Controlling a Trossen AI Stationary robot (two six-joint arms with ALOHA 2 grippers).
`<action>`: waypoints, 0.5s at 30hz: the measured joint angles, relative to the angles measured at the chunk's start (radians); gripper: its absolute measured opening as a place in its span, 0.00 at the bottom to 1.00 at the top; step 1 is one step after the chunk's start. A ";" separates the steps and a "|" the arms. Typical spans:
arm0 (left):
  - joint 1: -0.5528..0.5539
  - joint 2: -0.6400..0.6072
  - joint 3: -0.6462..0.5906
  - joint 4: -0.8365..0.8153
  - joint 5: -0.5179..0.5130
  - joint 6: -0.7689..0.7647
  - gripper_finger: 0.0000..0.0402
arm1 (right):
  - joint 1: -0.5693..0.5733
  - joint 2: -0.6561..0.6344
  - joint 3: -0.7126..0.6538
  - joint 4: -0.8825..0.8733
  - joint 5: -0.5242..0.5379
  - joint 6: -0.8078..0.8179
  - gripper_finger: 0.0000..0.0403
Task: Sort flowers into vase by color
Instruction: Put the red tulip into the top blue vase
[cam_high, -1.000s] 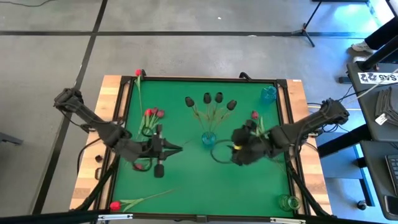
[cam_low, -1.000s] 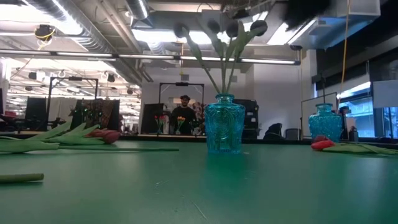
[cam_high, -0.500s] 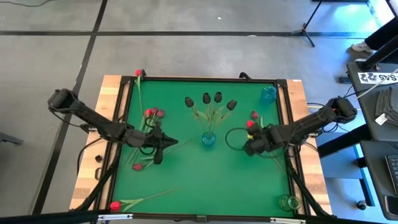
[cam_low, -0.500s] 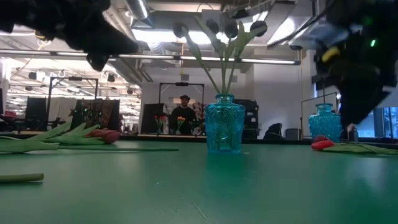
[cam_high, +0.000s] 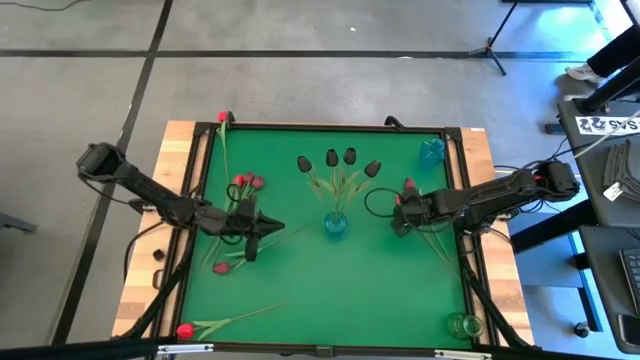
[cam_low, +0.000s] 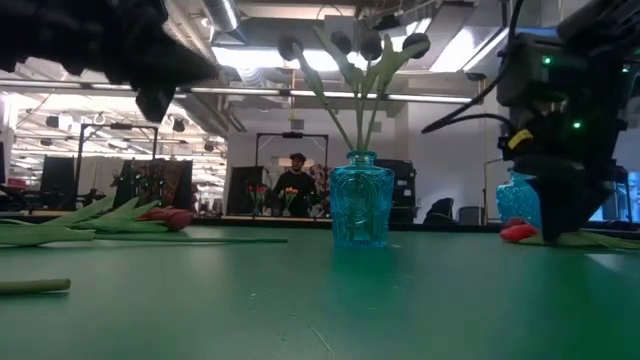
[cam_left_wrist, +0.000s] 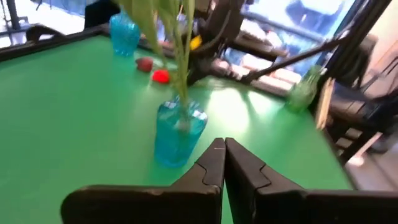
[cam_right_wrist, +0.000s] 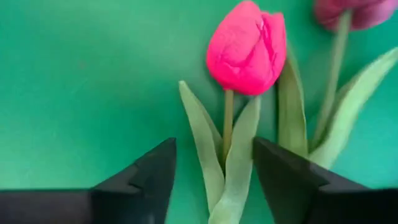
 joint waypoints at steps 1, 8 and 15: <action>-0.012 0.001 0.000 0.037 0.002 0.002 0.01 | 0.001 0.003 -0.003 0.007 -0.009 -0.001 0.47; -0.147 0.007 0.000 0.369 0.088 0.204 0.01 | 0.003 0.005 -0.021 0.027 0.016 -0.028 0.18; -0.176 -0.011 0.016 0.465 0.098 0.346 0.01 | 0.136 -0.041 0.051 0.115 0.007 -0.006 0.04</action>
